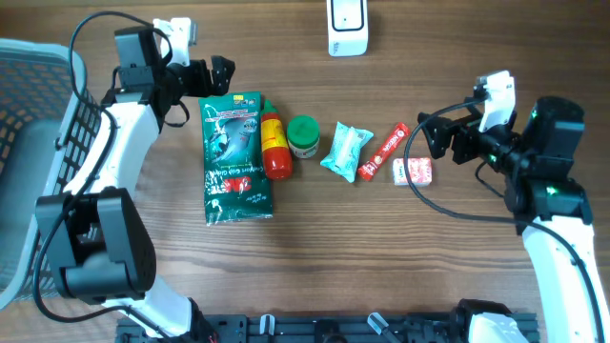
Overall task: Scan the item barcode
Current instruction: 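Reach the right gripper toward the tissue pack and grasp it, then lift the tissue pack with the right gripper and move it right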
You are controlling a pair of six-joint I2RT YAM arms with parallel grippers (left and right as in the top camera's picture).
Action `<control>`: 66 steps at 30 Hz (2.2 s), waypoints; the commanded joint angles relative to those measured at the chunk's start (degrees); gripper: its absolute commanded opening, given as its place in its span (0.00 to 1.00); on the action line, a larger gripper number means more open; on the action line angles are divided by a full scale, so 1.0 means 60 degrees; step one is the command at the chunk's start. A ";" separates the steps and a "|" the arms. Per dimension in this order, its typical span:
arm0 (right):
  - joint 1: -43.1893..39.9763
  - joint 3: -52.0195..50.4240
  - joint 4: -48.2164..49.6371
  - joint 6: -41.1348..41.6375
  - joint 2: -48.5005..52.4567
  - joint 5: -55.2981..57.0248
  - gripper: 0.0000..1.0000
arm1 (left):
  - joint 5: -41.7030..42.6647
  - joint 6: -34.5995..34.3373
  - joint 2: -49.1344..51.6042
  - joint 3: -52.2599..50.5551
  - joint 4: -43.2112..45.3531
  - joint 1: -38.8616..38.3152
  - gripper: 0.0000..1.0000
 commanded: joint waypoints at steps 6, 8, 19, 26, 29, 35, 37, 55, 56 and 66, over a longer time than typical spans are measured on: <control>-0.0058 0.0674 -0.1177 0.2218 0.0616 0.0794 0.93 | -0.0259 0.0769 -0.0368 0.2106 -0.3781 0.0026 1.00; -0.0295 0.2014 -0.3450 0.2466 0.1424 0.1716 0.86 | -0.0597 0.0761 -0.0372 0.2779 -0.4812 0.0029 1.00; 0.1126 0.2936 -0.4732 0.3428 0.4331 0.1198 0.41 | -0.0594 0.0769 -0.0368 0.2783 -0.4867 0.0018 1.00; 0.3388 0.2790 -0.4164 0.6269 0.5570 0.2368 0.24 | -0.0594 0.0765 -0.0368 0.2783 -0.4867 0.0018 1.00; 0.3683 0.2790 -0.4360 0.6433 0.6131 0.2452 0.23 | -0.0594 0.0769 -0.0368 0.2783 -0.4867 0.0018 1.00; 0.3450 0.2794 -0.5501 0.6433 0.6739 0.4477 0.18 | -0.0594 0.0769 -0.0368 0.2783 -0.4867 0.0018 1.00; 0.3093 0.2790 -0.5905 0.6390 0.6739 0.4878 0.18 | -0.0594 0.0769 -0.0368 0.2783 -0.4867 0.0018 1.00; -0.0444 0.3410 -0.4044 0.2484 0.6448 0.1912 0.44 | -0.0594 0.0765 -0.0368 0.2783 -0.4867 0.0018 1.00; -0.0572 0.3410 -0.3912 0.2229 0.6448 0.1508 0.46 | -0.0594 0.0765 -0.0368 0.2783 -0.4867 0.0018 1.00; -0.0685 0.3381 -0.3337 0.1672 0.7337 0.2291 0.44 | -0.0594 0.0765 -0.0368 0.2783 -0.4867 0.0018 1.00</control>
